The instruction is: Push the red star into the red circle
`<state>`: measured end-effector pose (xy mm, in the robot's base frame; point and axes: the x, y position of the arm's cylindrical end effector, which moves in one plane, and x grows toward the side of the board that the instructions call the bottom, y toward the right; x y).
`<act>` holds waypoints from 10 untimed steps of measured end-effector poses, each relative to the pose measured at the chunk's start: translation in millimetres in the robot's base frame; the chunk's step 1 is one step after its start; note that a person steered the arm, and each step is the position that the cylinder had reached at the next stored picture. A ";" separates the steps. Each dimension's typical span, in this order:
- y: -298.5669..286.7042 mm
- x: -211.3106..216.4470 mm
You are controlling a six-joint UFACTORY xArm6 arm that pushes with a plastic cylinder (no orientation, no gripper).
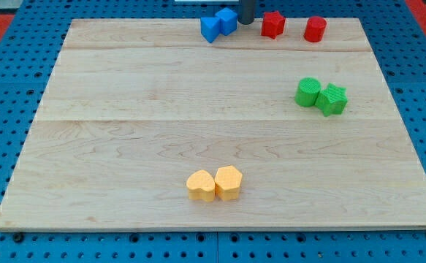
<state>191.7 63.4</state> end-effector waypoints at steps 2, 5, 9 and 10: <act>28.8 0.2; 42.4 0.9; 50.7 -0.3; 81.0 0.9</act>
<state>192.6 144.4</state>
